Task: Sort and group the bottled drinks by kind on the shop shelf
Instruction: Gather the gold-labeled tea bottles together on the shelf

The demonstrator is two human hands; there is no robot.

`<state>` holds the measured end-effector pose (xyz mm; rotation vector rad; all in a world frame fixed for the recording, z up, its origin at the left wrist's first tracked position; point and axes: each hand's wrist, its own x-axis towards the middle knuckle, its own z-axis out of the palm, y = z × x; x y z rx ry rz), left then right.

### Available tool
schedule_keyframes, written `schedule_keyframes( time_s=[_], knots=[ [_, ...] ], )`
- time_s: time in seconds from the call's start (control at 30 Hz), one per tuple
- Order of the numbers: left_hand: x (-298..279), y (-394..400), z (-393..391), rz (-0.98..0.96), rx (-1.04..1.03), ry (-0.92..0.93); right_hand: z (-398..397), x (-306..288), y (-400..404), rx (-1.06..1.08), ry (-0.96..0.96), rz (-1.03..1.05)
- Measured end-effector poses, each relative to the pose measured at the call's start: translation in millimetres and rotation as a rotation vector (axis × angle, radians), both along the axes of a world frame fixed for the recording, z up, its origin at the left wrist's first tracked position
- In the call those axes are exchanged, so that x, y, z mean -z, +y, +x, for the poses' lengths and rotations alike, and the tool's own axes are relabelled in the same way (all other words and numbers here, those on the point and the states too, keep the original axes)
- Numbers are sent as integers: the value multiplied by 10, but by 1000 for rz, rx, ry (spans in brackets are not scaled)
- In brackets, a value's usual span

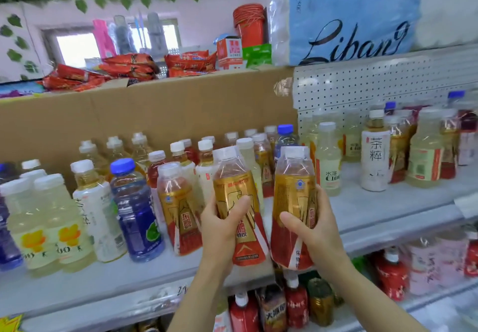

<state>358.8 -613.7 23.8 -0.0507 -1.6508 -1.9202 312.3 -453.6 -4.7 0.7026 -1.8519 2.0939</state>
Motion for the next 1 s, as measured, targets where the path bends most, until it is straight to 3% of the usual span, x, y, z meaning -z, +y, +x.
schedule_keyframes(
  time_s=[0.27,0.5,1.0],
  knots=[
    [-43,401,-461,-147,-30,59,-294,-104,372,124,78,7],
    [239,719,-1105,-240,-155,-116,-911,-135,556,106,120,80],
    [185,986,-1296,-672,-755,-323,-1581,18,377,243,214,250]
  ],
)
